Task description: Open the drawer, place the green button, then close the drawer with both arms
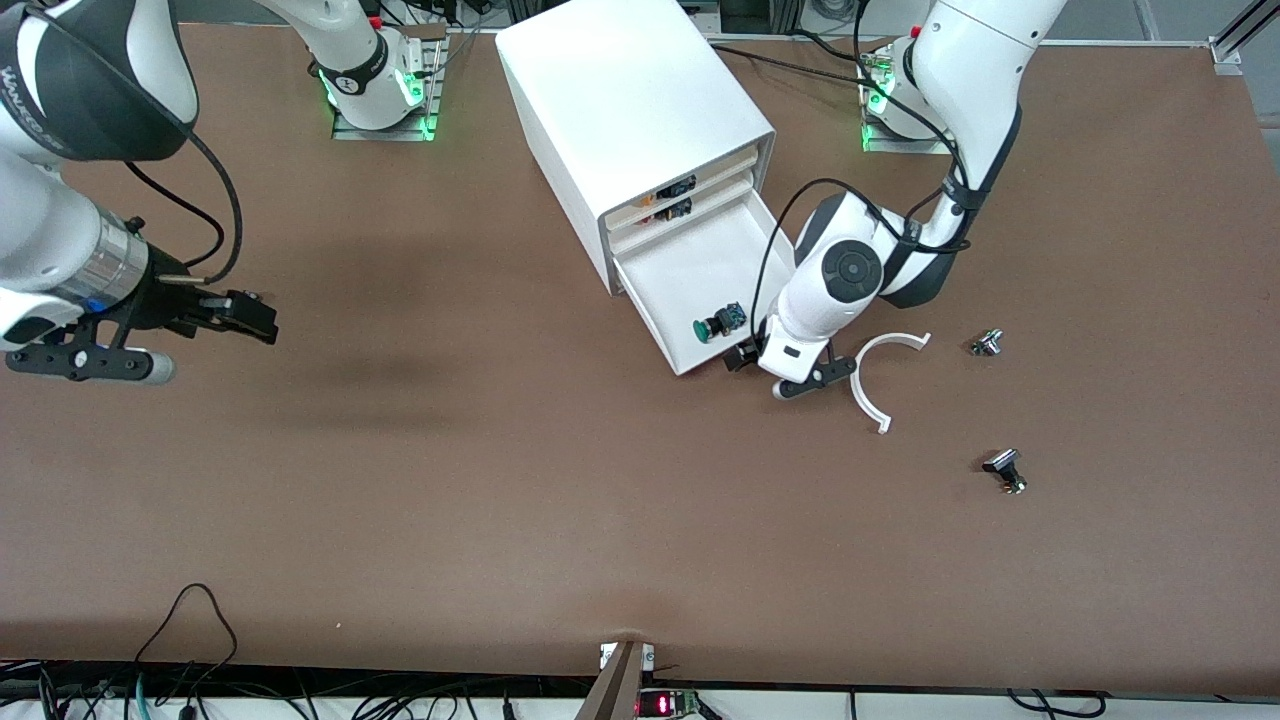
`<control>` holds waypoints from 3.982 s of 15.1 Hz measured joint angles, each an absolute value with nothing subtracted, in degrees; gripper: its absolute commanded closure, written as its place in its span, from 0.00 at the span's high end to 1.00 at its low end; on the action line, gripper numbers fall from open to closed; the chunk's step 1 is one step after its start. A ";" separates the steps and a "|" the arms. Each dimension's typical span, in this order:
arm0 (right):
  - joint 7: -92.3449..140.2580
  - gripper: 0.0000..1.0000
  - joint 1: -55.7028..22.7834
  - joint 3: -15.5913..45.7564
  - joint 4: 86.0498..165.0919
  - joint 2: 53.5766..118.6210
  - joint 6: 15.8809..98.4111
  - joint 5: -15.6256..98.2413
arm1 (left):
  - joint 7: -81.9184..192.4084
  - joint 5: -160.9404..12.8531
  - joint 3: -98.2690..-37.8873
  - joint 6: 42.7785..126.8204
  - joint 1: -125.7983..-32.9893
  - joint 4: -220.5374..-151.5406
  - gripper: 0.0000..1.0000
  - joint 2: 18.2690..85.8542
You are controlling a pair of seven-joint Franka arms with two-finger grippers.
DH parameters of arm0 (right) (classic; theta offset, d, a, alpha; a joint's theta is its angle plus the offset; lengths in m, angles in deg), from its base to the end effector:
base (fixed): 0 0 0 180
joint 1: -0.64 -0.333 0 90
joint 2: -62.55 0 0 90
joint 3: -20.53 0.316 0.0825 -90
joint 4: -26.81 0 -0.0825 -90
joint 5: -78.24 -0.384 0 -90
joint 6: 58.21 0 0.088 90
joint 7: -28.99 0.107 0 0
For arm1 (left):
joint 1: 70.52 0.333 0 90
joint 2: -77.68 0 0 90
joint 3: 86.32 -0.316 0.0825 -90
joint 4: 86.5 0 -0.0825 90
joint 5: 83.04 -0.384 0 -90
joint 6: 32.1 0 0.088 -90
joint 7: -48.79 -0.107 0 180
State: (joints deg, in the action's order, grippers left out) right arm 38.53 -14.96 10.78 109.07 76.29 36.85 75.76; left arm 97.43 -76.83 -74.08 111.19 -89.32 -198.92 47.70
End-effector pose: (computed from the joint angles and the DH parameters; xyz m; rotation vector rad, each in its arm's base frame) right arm 0.6262 0.0805 0.5557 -3.1389 0.1005 0.0208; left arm 0.5339 -0.3152 0.2127 2.9253 0.6276 -0.1381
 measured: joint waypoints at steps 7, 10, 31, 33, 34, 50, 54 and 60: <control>36.70 1.00 -14.96 10.19 109.39 74.28 36.36 77.01 | 101.87 -76.82 -70.24 111.06 -89.30 -199.83 0.99 47.71; 36.70 1.00 -13.70 10.97 109.39 74.27 36.36 77.41 | 102.83 -75.60 -68.32 110.98 -89.32 -200.38 0.99 47.70; 36.70 1.00 0.70 25.67 109.14 73.15 36.37 80.52 | 108.37 -70.29 -58.94 107.41 -89.45 -200.85 0.99 46.41; 36.70 1.00 0.73 25.68 109.01 72.61 36.35 80.77 | 108.39 -70.29 -58.81 107.19 -89.49 -200.85 0.99 46.41; 36.70 1.00 0.75 25.68 108.98 72.14 36.12 80.78 | 108.46 -70.29 -58.76 107.13 -89.55 -200.85 0.99 46.41; 37.28 1.00 0.76 25.96 105.20 69.04 28.07 80.77 | 109.65 -77.32 -61.07 91.32 -87.08 -191.26 0.99 46.65; 37.37 1.00 0.77 25.99 105.15 68.83 26.88 80.76 | 103.86 -84.94 -61.29 76.94 -81.69 -180.50 0.99 47.27; 37.48 1.00 0.77 25.99 105.15 68.83 26.78 80.67 | 87.76 -92.40 -61.48 58.26 -76.01 -165.57 0.99 48.68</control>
